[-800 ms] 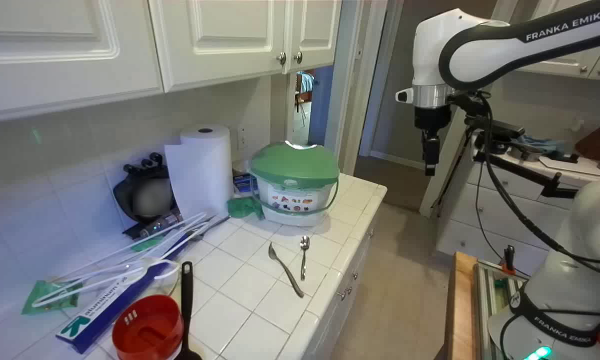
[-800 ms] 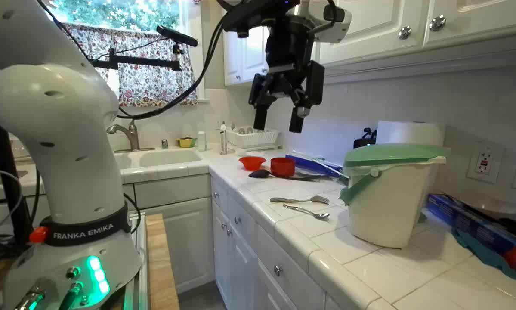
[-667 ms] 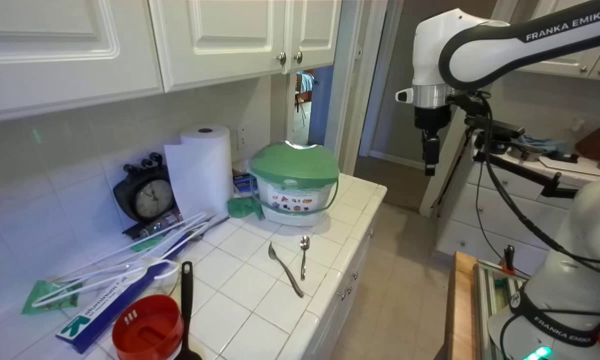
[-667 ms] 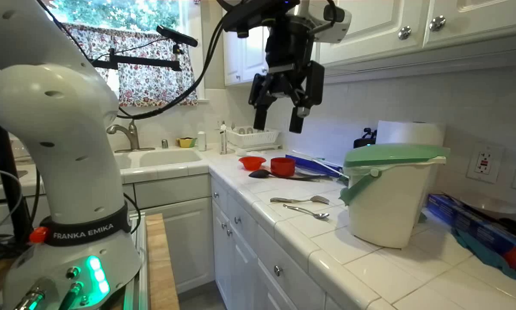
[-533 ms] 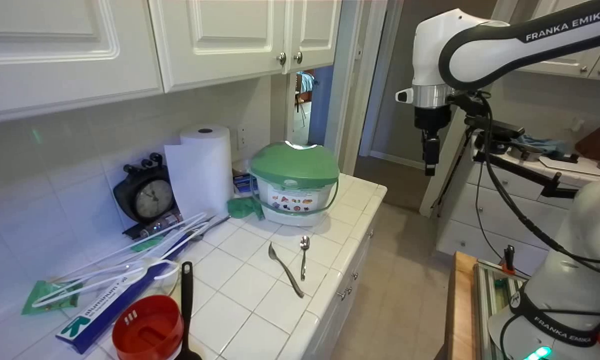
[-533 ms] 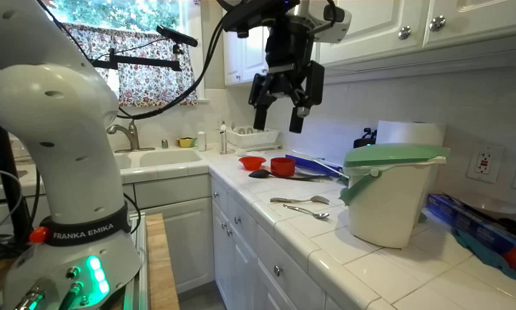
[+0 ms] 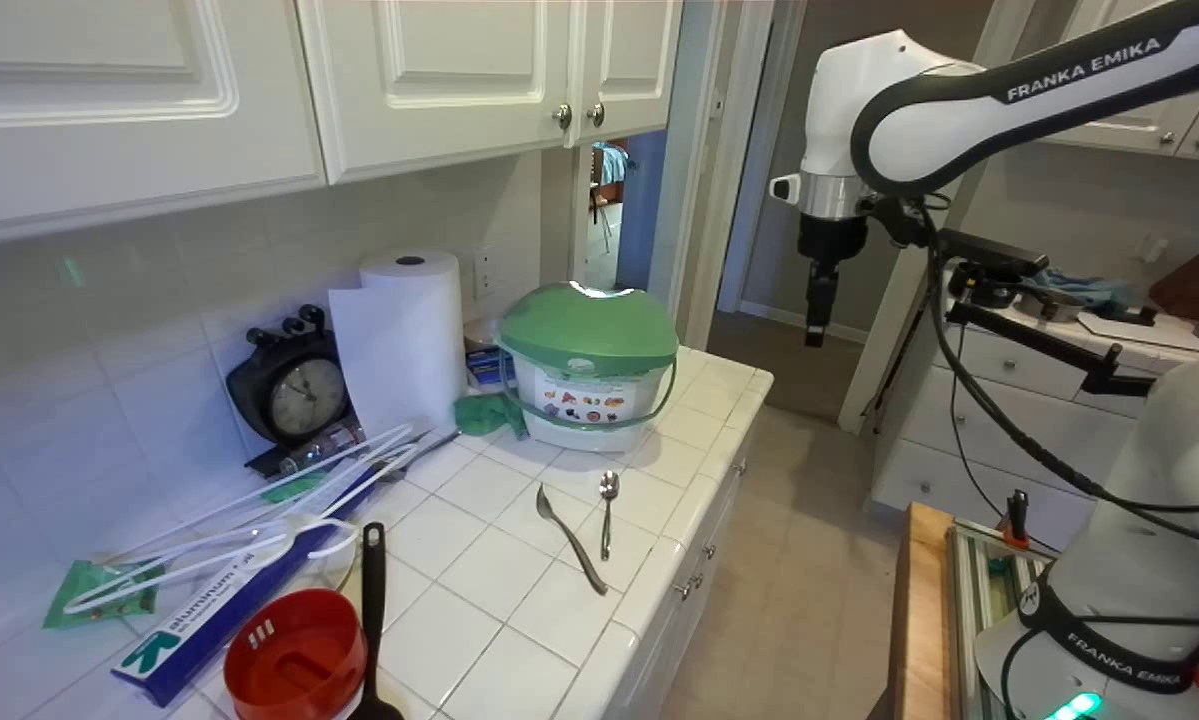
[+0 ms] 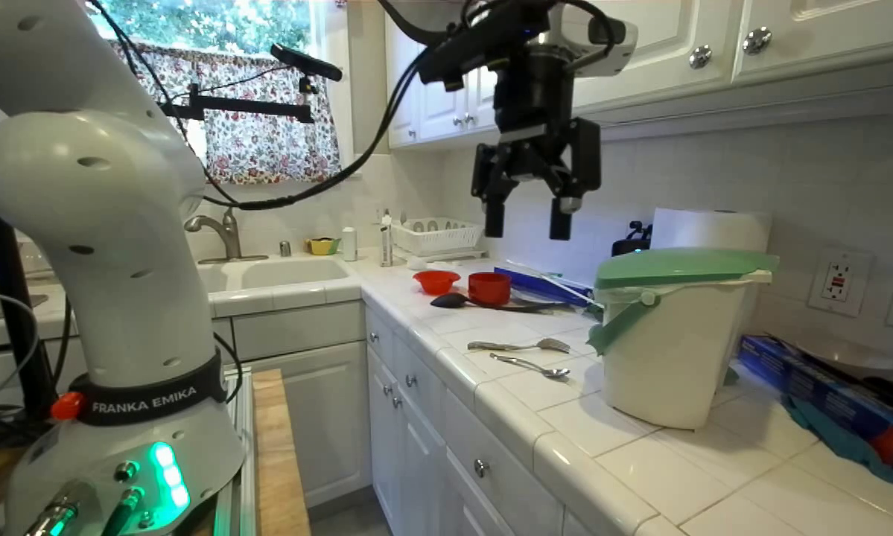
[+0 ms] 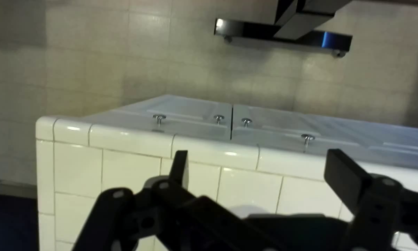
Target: Use the fork to open the bin
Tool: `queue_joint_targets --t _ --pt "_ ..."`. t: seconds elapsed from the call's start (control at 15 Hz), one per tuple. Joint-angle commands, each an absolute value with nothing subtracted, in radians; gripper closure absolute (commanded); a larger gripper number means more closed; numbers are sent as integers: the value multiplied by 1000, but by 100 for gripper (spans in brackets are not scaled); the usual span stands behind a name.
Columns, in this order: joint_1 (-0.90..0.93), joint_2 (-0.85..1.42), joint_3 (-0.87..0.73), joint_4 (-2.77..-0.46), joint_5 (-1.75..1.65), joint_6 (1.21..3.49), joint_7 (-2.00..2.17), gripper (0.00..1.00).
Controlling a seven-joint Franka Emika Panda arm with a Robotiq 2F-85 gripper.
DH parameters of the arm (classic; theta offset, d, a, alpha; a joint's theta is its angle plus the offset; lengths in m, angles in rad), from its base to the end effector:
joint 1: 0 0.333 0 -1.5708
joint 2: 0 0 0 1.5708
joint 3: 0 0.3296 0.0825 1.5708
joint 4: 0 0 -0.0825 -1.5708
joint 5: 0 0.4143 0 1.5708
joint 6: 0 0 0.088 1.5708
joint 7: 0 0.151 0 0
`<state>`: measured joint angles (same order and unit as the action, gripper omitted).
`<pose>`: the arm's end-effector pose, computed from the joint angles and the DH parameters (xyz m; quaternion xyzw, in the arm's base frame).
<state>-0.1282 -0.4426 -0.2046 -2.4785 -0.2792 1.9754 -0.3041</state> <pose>0.3906 -0.1627 0.3955 0.9945 0.0559 -0.0550 0.0693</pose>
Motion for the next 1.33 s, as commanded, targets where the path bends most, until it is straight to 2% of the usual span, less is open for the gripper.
queue_joint_targets --t 0.0,0.4,0.73,1.13,1.27 --pt "-115 -246 -184 -2411 -273 2146 -246 0" --pt "-89 -99 -112 -2300 -170 2075 -83 0" --pt "-73 -69 -81 -2275 -68 2130 38 0" --pt "-71 -69 -73 -2290 -95 2119 11 0" --pt "-83 -81 -81 -2301 -114 2177 60 0"
